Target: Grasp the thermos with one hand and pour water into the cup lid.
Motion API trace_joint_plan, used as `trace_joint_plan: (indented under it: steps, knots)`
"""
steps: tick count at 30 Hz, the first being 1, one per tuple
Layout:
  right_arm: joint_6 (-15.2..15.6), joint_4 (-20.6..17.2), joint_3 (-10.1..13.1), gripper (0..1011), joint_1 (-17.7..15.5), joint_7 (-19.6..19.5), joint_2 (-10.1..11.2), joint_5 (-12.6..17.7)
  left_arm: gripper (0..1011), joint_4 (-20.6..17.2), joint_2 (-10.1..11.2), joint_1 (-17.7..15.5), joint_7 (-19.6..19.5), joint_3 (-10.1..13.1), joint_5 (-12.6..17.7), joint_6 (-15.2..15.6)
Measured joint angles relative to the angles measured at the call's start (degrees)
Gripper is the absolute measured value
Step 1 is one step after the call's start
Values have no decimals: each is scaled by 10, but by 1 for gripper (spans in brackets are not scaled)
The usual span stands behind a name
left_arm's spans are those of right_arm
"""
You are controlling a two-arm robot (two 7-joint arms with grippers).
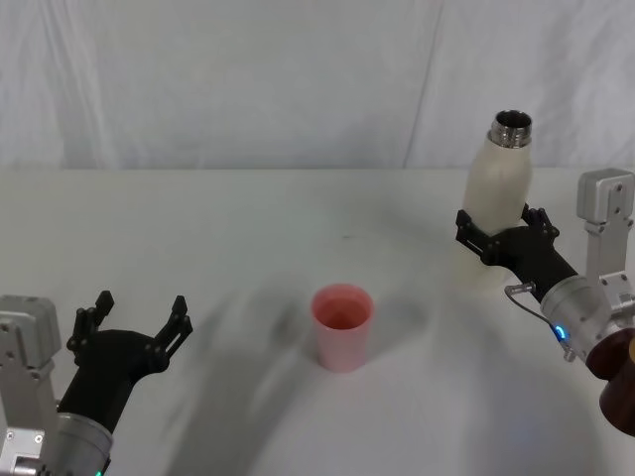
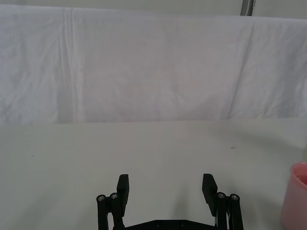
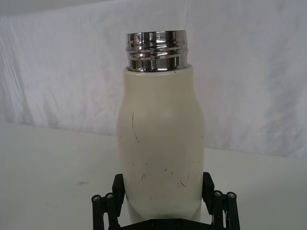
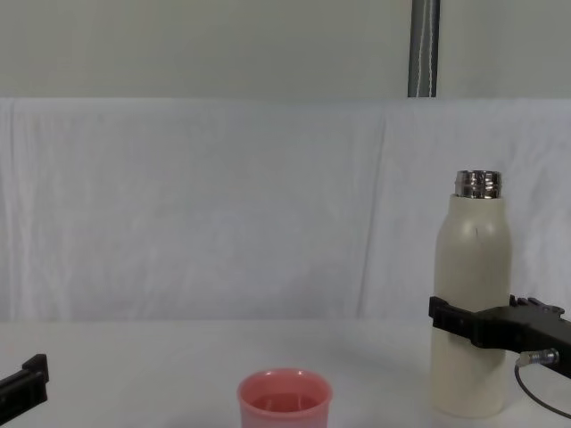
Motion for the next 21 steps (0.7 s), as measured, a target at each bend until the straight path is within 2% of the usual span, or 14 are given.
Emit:
trace_joint_plan:
  steps: [14,21]
  knots:
    - [0,0,0,1000,0,0,0,0,1001,0,0,0,0,0,0,0]
    - [2,-17,1,1000,-14,-2,7,-4,1001,0,0,0,0,0,0,0]
